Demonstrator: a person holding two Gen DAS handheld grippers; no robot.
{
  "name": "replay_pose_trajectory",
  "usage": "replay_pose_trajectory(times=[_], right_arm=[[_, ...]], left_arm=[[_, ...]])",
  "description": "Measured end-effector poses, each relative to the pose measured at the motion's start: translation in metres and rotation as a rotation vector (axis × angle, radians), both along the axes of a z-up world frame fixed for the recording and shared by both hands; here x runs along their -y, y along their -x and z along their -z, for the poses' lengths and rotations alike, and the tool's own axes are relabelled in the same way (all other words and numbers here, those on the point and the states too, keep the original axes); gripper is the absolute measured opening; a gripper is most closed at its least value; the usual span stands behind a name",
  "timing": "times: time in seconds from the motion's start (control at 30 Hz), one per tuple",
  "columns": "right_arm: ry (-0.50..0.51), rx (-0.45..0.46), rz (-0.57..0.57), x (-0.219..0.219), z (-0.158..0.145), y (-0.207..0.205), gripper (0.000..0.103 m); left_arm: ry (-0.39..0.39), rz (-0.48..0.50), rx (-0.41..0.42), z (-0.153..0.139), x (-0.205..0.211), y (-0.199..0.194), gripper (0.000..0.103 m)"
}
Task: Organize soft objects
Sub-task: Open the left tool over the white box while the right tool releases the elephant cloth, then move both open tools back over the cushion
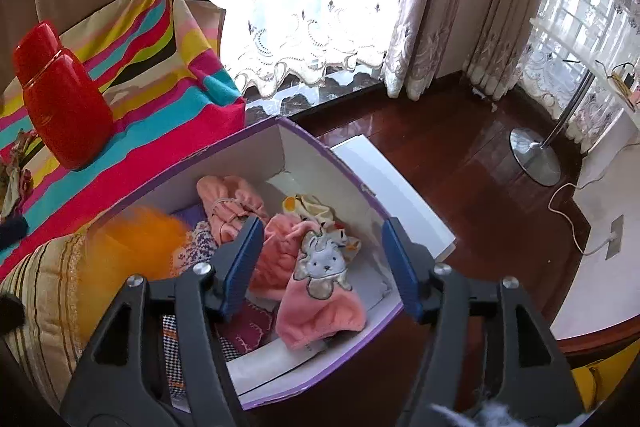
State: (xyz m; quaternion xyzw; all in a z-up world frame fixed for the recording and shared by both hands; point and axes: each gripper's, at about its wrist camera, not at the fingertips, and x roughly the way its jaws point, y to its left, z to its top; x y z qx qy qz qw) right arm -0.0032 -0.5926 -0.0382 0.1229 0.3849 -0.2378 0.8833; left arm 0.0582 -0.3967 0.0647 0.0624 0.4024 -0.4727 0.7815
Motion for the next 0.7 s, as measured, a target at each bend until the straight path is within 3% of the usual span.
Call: replay_pose_trajectory(times=[0.3, 0.5, 0.7], right_arm=[[-0.013, 0.010, -0.065, -0.018, -0.003, -0.006, 0.066], [-0.032, 0.024, -0.185, -0.055, -0.007, -0.017, 0.066], [-0.060, 0.019, -0.311, -0.102, -0.007, -0.033, 0.066]], left_arm=[[0.018, -0.098, -0.016, -0.002, -0.033, -0.025, 0.088], [0.009, -0.168, 0.000, -0.003, -0.064, -0.031, 0.088], [0.018, -0.300, -0.027, 0.001, -0.117, -0.046, 0.088]])
